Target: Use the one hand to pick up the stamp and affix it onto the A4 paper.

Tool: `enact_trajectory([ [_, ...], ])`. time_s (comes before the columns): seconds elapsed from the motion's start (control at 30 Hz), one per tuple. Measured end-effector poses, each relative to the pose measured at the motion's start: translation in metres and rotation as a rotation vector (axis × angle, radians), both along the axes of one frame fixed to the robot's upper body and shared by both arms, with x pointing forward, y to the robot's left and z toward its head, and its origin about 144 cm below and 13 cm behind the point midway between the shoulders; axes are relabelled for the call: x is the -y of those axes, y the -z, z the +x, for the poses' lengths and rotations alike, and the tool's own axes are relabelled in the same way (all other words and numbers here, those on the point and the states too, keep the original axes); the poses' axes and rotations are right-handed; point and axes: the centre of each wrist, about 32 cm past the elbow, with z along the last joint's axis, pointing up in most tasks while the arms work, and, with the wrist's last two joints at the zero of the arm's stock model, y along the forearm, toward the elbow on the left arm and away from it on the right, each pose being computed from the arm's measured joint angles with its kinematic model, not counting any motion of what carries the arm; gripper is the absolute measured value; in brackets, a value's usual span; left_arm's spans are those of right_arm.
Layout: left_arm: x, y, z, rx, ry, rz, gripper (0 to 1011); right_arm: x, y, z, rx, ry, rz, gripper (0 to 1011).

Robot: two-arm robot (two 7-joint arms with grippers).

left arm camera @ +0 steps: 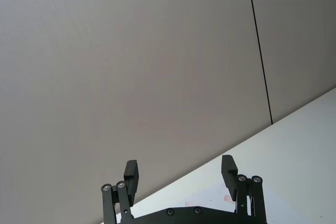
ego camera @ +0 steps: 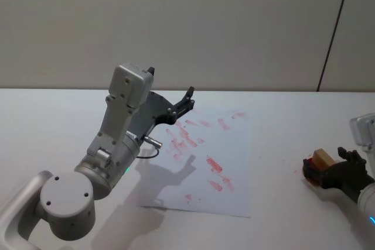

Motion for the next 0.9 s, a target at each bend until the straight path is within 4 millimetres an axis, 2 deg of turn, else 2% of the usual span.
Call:
enact_trajectory([
  [0.37, 0.0000, 0.0000, 0.0000, 0.000, 0.000, 0.000, 1003, -0.0015, 0.0013, 0.0042, -0.005, -0.005, -0.001, 675],
  [0.4, 0.0000, 0.0000, 0.0000, 0.000, 0.000, 0.000, 1003, -0.0016, 0.0015, 0.0046, -0.006, -0.006, -0.001, 617],
  [0.7, 0.0000, 0.0000, 0.0000, 0.000, 0.000, 0.000, 1003, -0.0022, 0.0018, 0.0061, -0.008, -0.008, -0.001, 358],
  [0.73, 0.0000, 0.0000, 0.0000, 0.000, 0.000, 0.000, 1003, -0.0022, 0.0018, 0.0062, -0.008, -0.008, -0.001, 294],
  [0.8, 0.0000, 0.0000, 0.0000, 0.000, 0.000, 0.000, 1003, -0.0023, 0.0018, 0.0065, -0.008, -0.008, -0.001, 237],
  [0.9, 0.0000, 0.0000, 0.0000, 0.000, 0.000, 0.000, 1003, -0.0024, 0.0019, 0.0066, -0.009, -0.009, -0.001, 219],
])
